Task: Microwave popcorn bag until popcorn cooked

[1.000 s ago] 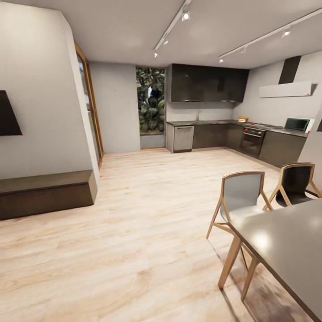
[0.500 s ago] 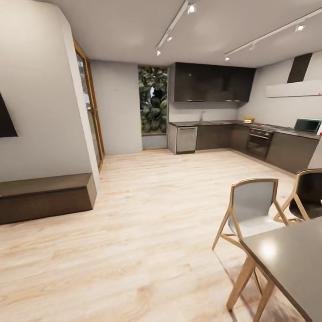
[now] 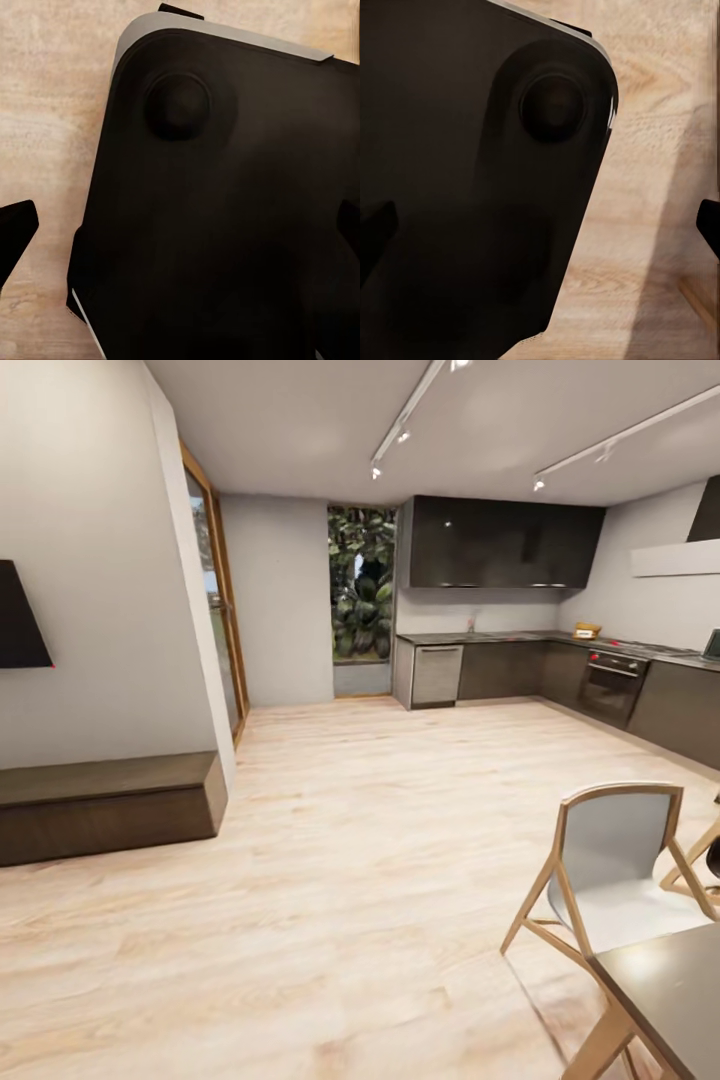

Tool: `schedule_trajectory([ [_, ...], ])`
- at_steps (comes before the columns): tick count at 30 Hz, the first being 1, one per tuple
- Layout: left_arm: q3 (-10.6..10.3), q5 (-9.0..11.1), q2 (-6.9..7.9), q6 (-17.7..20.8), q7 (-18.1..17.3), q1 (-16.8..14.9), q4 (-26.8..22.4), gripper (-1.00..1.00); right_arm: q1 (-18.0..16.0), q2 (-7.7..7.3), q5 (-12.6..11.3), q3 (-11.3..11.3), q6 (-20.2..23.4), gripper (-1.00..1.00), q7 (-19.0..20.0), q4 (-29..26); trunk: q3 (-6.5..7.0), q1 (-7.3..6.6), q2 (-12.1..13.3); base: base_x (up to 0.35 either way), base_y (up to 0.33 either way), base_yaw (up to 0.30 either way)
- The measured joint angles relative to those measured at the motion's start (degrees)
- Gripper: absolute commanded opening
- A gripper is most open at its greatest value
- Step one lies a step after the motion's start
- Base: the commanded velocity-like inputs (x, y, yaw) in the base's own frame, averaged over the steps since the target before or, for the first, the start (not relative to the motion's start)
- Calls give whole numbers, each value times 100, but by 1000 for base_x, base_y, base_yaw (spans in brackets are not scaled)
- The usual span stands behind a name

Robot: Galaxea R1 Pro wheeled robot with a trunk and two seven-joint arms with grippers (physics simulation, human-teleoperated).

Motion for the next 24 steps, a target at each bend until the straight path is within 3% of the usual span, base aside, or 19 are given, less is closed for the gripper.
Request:
schedule_trajectory([
  [11,0,-8,8,0,-3,0,0,100,0,6,0,-7,8,100,27,0,0,0,0,326,14,0],
  [24,-13,-9,9,8,-5,0,0,100,0,0,0,0,9,100,5,0,0,0,0,326,140,0],
])
